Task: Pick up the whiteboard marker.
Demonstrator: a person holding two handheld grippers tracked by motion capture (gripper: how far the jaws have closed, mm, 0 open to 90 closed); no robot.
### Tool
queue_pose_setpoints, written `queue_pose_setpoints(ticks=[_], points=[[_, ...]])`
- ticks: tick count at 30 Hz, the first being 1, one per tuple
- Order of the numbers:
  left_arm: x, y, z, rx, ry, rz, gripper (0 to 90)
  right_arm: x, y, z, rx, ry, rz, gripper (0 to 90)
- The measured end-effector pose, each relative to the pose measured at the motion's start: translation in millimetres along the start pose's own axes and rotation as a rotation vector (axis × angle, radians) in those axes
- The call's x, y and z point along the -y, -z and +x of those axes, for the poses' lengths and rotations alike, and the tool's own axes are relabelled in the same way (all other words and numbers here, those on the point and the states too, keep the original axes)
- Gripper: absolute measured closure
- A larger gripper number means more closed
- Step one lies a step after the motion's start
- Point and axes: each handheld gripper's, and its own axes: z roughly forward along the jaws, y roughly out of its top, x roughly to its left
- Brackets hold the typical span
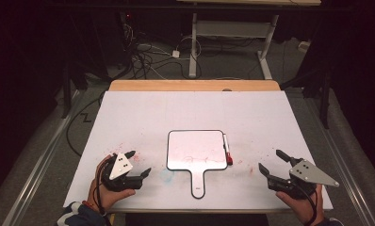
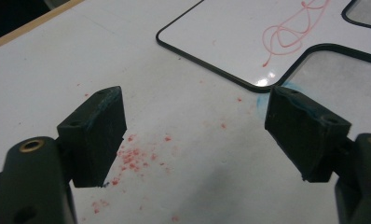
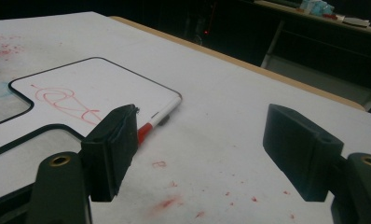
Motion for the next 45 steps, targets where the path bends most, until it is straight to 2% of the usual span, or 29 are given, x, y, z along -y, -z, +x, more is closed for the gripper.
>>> queue_pose_setpoints(ticks=[6,14,16,18,21,22,23,28,31,33,36,37,39,40,41,42,45], points=[[0.9,-2.3,1.0,0.003,-0.003,0.009,19.5,0.4,0.3,-2.1,0.004,-0.011,0.0,27.0],[2.6,-0.7,2.3,0.013,-0.008,-0.005,19.5,0.2,-2.4,-1.9,0.003,-0.007,0.006,27.0],[2.4,-1.0,3.2,0.01,-0.024,-0.01,19.5,1.8,-4.3,-2.5,0.0,-0.02,0.018,27.7],[2.6,-1.0,2.5,0.017,-0.016,-0.004,19.5,2.6,-5.0,-2.9,-0.004,-0.024,0.025,28.0],[2.2,-1.1,1.0,0.02,-0.026,-0.002,19.5,4.4,-8.2,-4.8,-0.015,-0.018,0.051,29.9],[1.8,-1.6,0.4,0.01,-0.051,0.001,19.6,4.0,-9.0,-5.2,-0.014,-0.021,0.057,30.3],[1.8,-1.6,0.4,0.01,-0.051,0.001,19.7,4.0,-9.0,-5.2,-0.014,-0.021,0.057,30.3],[4.7,-2.9,3.7,0.006,-0.037,0.012,19.7,-2.8,-24.6,-16.4,-0.059,-0.051,0.115,37.1],[7.1,-2.2,3.3,0.008,-0.024,0.025,19.8,-10.0,-38.4,-23.4,-0.094,-0.106,0.154,39.3],[8.2,-0.7,3.0,0.006,-0.024,0.026,19.8,-14.8,-48.3,-25.7,-0.102,-0.13,0.197,40.7],[9.2,0.6,2.7,0.003,-0.021,0.026,19.8,-19.6,-57.2,-26.3,-0.121,-0.137,0.221,41.6],[9.7,1.2,2.4,0.0,-0.021,0.027,19.9,-24.5,-67.5,-26.3,-0.123,-0.141,0.253,41.7],[10.4,1.9,2.3,-0.001,-0.025,0.029,20.1,-25.6,-70.8,-27.0,-0.129,-0.14,0.25,42.0],[10.5,2.0,2.6,-0.005,-0.032,0.023,20.1,-28.4,-79.5,-28.0,-0.151,-0.157,0.273,43.0],[11.1,2.1,1.8,-0.002,-0.021,0.029,20.2,-29.8,-83.6,-28.6,-0.157,-0.157,0.28,43.0],[11.1,2.1,2.2,-0.008,-0.031,0.025,20.2,-29.8,-83.6,-28.6,-0.157,-0.157,0.28,43.0],[12.1,2.6,1.6,-0.004,-0.023,0.033,20.3,-35.5,-97.8,-28.8,-0.163,-0.169,0.291,43.6]])
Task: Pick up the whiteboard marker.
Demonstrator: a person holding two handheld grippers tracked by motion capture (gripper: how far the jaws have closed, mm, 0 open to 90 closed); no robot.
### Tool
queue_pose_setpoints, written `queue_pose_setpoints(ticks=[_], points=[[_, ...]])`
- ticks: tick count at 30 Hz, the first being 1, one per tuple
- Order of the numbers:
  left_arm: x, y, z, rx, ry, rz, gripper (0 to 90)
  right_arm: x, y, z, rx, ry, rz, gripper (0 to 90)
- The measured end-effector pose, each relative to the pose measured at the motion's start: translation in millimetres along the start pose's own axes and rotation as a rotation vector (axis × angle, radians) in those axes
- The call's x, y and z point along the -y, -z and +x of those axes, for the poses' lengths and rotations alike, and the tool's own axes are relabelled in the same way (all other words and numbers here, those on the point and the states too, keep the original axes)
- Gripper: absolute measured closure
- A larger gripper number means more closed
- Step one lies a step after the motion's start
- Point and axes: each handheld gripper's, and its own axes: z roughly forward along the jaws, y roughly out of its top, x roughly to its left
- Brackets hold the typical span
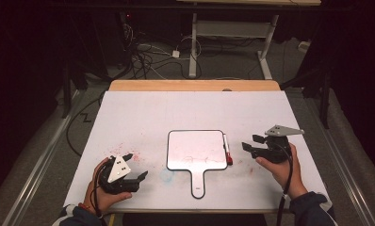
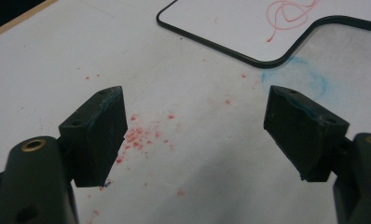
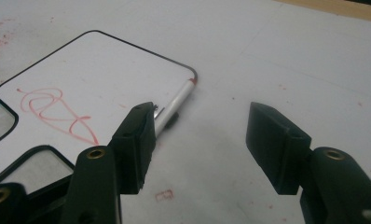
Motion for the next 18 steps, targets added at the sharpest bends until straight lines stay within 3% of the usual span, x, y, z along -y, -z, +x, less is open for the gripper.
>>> queue_pose_setpoints(ticks=[10,18], points=[[2.4,1.3,-1.3,-0.006,-0.004,0.007,20.3,-20.3,-21.4,2.0,-0.024,-0.003,0.039,46.0],[2.3,0.4,-2.5,-0.004,-0.019,0.015,20.3,-31.1,-47.1,-0.9,-0.041,-0.041,0.13,48.3]])
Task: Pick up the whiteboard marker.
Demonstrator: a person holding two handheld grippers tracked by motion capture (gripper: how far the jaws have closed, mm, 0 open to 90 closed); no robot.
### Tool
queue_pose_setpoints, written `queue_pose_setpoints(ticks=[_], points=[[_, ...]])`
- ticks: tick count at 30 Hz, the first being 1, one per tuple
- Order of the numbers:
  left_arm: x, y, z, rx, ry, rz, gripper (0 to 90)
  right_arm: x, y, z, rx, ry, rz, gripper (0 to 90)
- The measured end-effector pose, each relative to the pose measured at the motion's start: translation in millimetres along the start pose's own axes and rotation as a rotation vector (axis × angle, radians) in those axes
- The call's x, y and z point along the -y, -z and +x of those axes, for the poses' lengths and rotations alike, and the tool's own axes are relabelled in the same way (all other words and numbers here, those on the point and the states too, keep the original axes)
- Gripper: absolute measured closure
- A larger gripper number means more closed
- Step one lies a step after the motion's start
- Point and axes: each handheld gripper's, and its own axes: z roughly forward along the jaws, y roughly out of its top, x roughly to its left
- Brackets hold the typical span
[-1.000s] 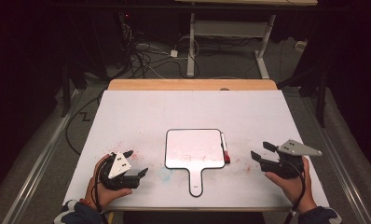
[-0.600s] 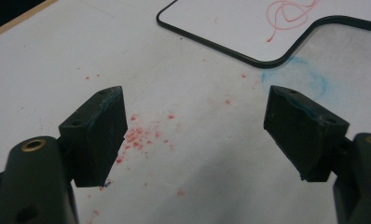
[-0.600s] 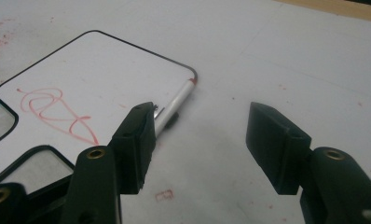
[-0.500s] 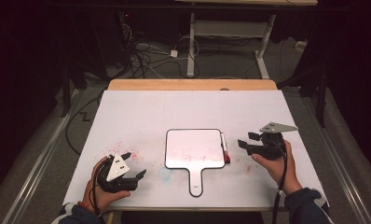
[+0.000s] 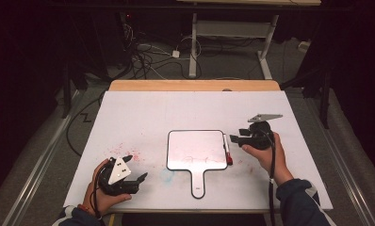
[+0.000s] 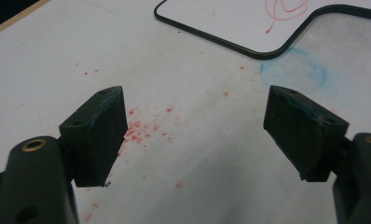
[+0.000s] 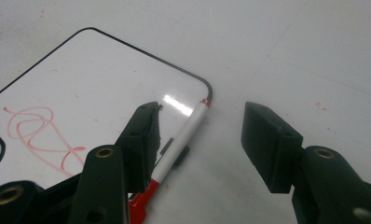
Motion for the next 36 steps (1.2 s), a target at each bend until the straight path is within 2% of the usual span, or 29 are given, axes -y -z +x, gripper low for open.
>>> queue_pose_setpoints(ticks=[6,13,15,18,21,28,33,34,36], points=[[0.0,-0.7,0.1,0.002,-0.003,0.001,20.3,-11.6,-15.4,-4.2,0.009,-0.019,0.047,49.0],[0.6,-0.9,-0.3,0.004,-0.006,0.006,20.3,-14.4,-27.0,-4.7,0.014,-0.029,0.09,50.9],[0.6,-0.8,-0.5,0.001,-0.011,0.008,20.3,-14.2,-34.2,-5.7,-0.002,-0.05,0.122,53.1],[0.7,-0.9,-0.7,0.003,-0.015,0.011,20.3,-13.7,-38.3,-4.3,-0.008,-0.052,0.145,54.6],[0.5,-1.4,-0.2,0.003,-0.022,0.008,20.3,-13.3,-45.1,-1.0,-0.014,-0.045,0.194,55.7],[0.5,-1.7,-1.6,0.02,-0.011,0.013,20.4,-11.8,-56.4,1.5,-0.053,-0.058,0.256,63.1],[0.6,-2.3,-1.6,0.025,-0.012,0.017,20.4,-13.1,-59.8,3.6,-0.062,-0.067,0.257,69.7],[0.3,-2.5,-1.1,0.022,-0.024,0.013,20.4,-13.4,-60.2,3.9,-0.066,-0.067,0.255,71.1],[0.3,-2.8,-1.3,0.026,-0.024,0.016,20.4,-14.2,-60.5,5.1,-0.053,-0.066,0.253,74.2]])
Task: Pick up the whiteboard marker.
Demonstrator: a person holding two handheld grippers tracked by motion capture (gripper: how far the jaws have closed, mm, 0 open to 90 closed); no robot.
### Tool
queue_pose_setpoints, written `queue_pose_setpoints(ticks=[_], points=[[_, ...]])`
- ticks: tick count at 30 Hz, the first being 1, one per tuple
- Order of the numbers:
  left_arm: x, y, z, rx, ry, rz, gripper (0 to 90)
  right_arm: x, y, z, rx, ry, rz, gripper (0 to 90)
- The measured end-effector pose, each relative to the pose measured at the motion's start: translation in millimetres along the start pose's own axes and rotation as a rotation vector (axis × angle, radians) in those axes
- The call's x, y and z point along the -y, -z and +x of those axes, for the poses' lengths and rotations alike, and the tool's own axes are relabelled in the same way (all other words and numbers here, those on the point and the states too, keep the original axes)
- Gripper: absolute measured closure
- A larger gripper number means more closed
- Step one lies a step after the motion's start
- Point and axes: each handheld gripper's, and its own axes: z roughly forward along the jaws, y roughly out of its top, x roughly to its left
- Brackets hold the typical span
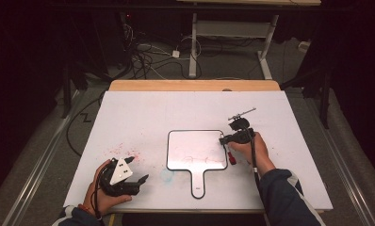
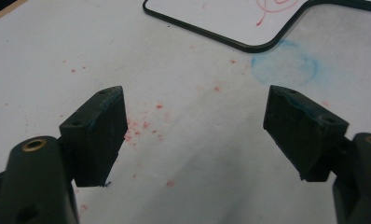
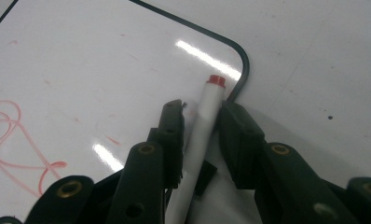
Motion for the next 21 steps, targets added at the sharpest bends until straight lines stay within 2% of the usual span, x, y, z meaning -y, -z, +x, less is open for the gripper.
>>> queue_pose_setpoints(ticks=[8,11,12,16,21], points=[[-0.4,-1.6,-0.4,0.008,-0.003,0.009,20.4,-0.3,0.7,1.5,0.008,0.011,-0.008,75.9],[-0.5,-2.1,-0.6,0.011,-0.003,0.011,20.4,-0.1,2.5,1.2,0.02,0.016,-0.017,80.9],[-0.6,-2.3,-0.6,0.012,-0.004,0.012,20.4,0.4,2.3,0.6,0.005,0.008,-0.02,81.0],[-0.6,-2.9,-0.8,0.014,-0.006,0.018,20.4,1.5,3.5,0.0,-0.001,0.005,-0.026,81.1],[-0.9,-2.9,-0.6,0.016,0.004,0.012,20.4,1.9,12.6,6.5,-0.017,0.018,-0.088,81.1]])
